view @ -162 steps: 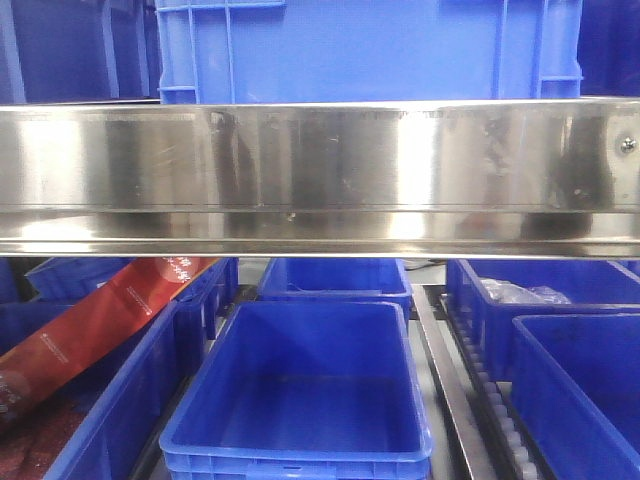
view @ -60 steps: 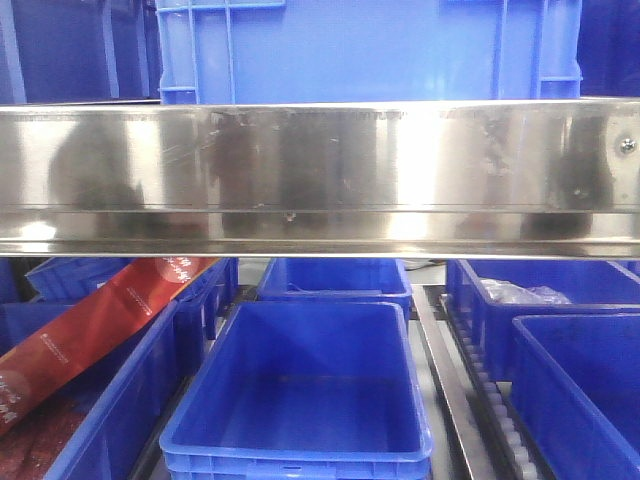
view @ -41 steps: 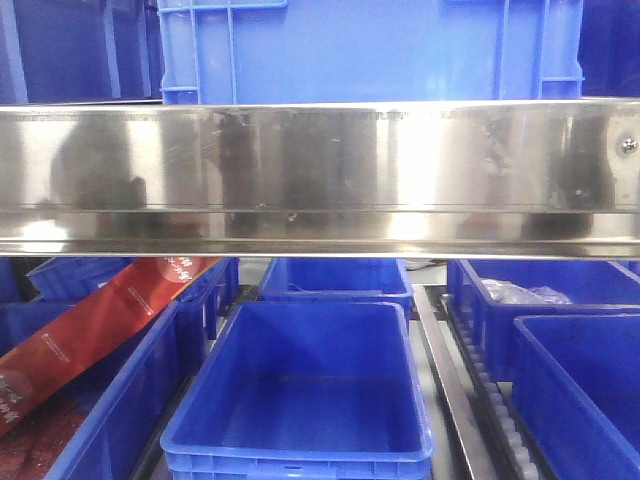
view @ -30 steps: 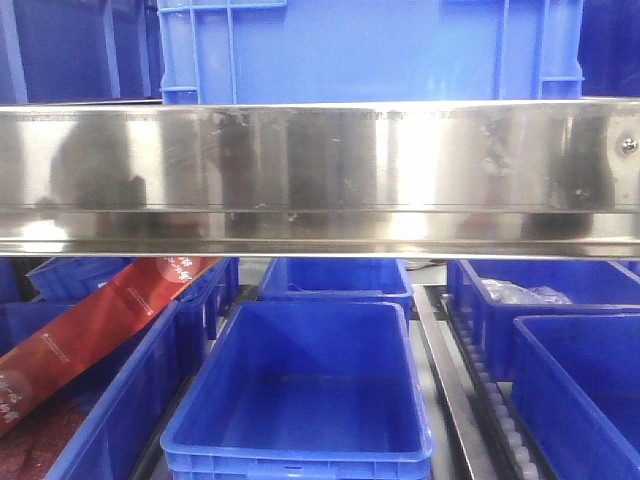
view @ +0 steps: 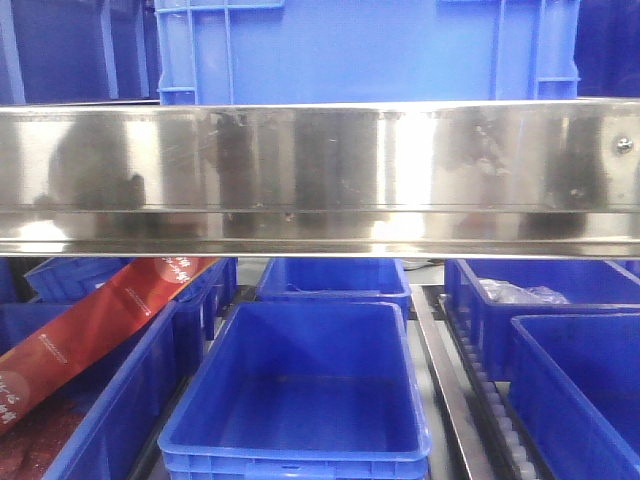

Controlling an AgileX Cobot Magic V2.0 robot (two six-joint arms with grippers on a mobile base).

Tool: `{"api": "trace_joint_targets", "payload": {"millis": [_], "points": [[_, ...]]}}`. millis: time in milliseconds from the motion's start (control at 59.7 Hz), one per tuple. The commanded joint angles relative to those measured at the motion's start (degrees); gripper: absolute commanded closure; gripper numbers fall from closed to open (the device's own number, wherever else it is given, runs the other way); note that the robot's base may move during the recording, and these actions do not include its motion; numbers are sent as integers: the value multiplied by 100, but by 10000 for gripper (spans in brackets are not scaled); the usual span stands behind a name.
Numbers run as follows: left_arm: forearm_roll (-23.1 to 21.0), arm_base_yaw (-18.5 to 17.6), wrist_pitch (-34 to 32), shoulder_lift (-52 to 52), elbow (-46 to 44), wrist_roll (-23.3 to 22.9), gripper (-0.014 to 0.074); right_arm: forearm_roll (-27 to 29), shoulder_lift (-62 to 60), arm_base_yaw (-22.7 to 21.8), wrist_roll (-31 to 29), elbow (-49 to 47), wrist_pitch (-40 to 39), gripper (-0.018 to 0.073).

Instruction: Place cylindrical capacitor in blue bin on shelf

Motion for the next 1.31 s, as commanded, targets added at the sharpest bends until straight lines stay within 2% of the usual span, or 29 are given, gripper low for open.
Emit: {"api": "trace_joint_targets", "payload": {"millis": [0, 201, 385, 603, 1290], "points": [[31, -42, -85, -35, -14, -45, 708, 62, -237, -442, 3, 162, 11, 721], [31, -42, -85, -35, -14, -45, 708, 246, -1422, -1820, 3, 1151, 42, 721], [31, -42, -85, -35, -14, -45, 708, 269, -2527, -2483, 3, 2318, -293, 721], [31, -42, -85, -35, -14, -45, 708, 269, -2744, -2541, 3, 3237, -712, 721], [31, -42, -85, -35, -14, -45, 708, 269, -2744, -2541, 3, 3237, -583, 721]]}}
